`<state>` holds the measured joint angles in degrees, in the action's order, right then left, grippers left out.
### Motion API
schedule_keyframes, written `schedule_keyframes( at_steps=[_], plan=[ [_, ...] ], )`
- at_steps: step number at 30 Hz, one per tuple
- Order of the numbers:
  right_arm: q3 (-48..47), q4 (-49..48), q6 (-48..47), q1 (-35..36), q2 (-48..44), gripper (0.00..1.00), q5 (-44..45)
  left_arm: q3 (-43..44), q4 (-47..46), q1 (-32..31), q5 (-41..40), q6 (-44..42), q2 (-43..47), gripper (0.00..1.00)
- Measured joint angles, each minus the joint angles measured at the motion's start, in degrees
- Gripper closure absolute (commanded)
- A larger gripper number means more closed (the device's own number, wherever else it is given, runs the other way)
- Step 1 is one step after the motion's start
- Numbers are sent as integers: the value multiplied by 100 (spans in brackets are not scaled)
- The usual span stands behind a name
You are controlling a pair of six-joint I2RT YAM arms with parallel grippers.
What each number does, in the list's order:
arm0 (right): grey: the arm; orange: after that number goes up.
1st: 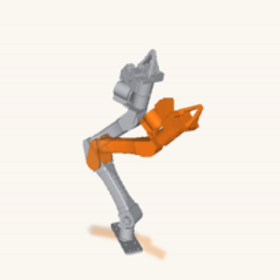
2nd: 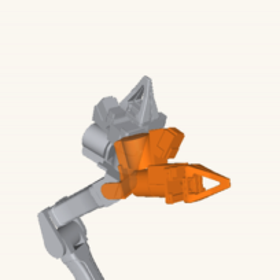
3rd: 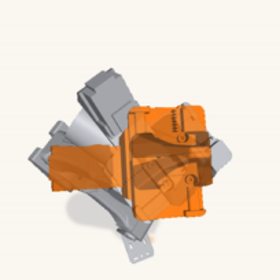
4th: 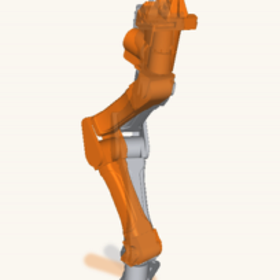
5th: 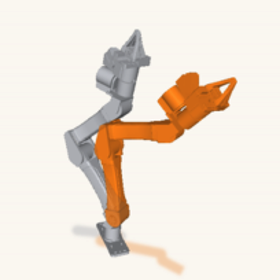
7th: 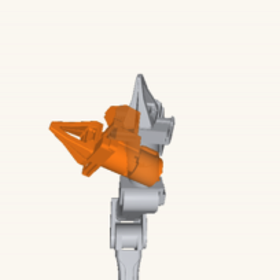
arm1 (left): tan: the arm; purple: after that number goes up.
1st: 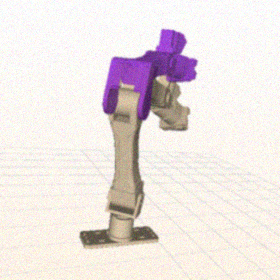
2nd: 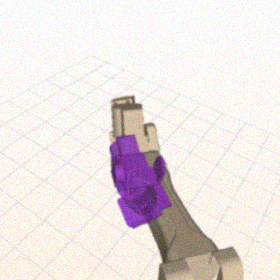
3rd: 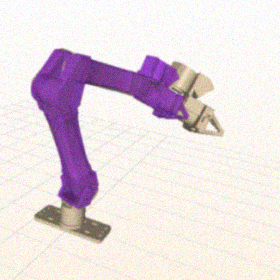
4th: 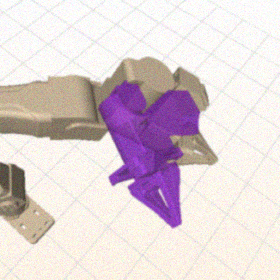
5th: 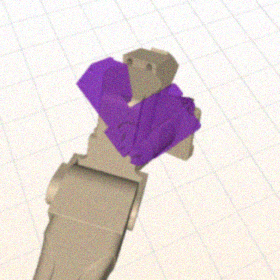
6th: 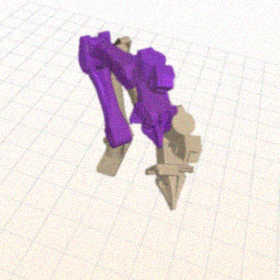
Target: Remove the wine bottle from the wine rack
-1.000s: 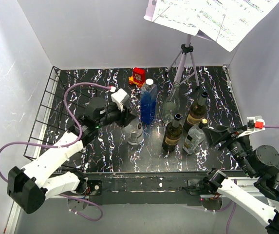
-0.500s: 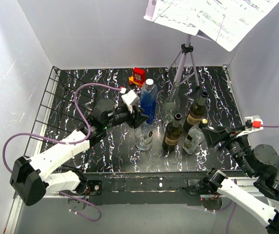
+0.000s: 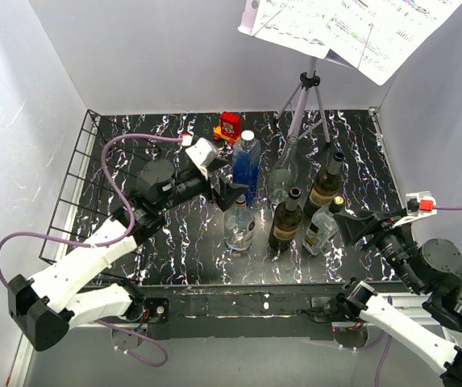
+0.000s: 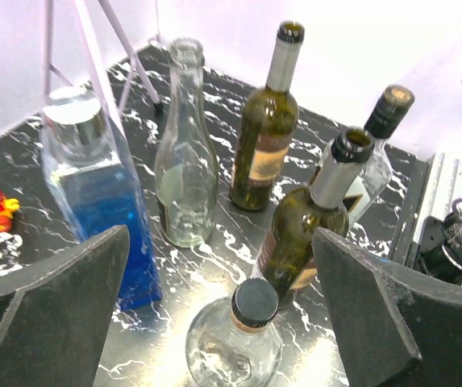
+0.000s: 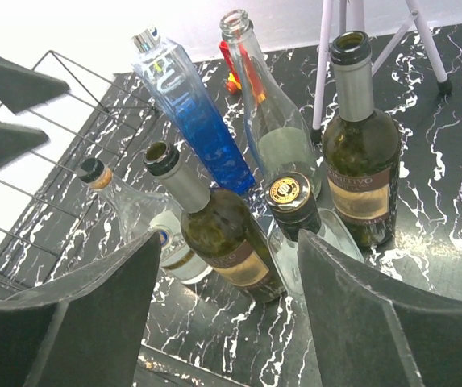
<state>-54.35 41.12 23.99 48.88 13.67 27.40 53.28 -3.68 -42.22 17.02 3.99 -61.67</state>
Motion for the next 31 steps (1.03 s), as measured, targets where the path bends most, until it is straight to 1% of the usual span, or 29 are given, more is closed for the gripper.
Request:
schedule_keyframes(
  at_steps=[2, 6, 13, 18, 24, 27, 31],
  plan=[
    [-107, 153, 24, 0, 37, 15, -15, 267, 249, 0, -127, 39, 96, 2],
    [-271, 313, 44, 0, 131, 12, -52, 649, 710, 0, -431, 262, 402, 2],
    [-570, 717, 295, -2, 317, 9, -157, 658, 1423, 0, -763, 914, 1377, 2],
    [-772, 909, 509, -2, 466, 9, -278, 522, 1860, 0, -1088, 1156, 2114, 2],
    [-765, 940, 638, 0, 444, 9, -431, 68, 2302, 0, -1412, 1193, 2887, 2],
    [-765, 940, 691, 0, 415, 9, -470, -96, 2468, 0, -1561, 1196, 3128, 2],
    [-765, 942, 732, 0, 411, 9, -507, -116, 2524, 0, -1646, 1207, 3189, 2]
  ],
)
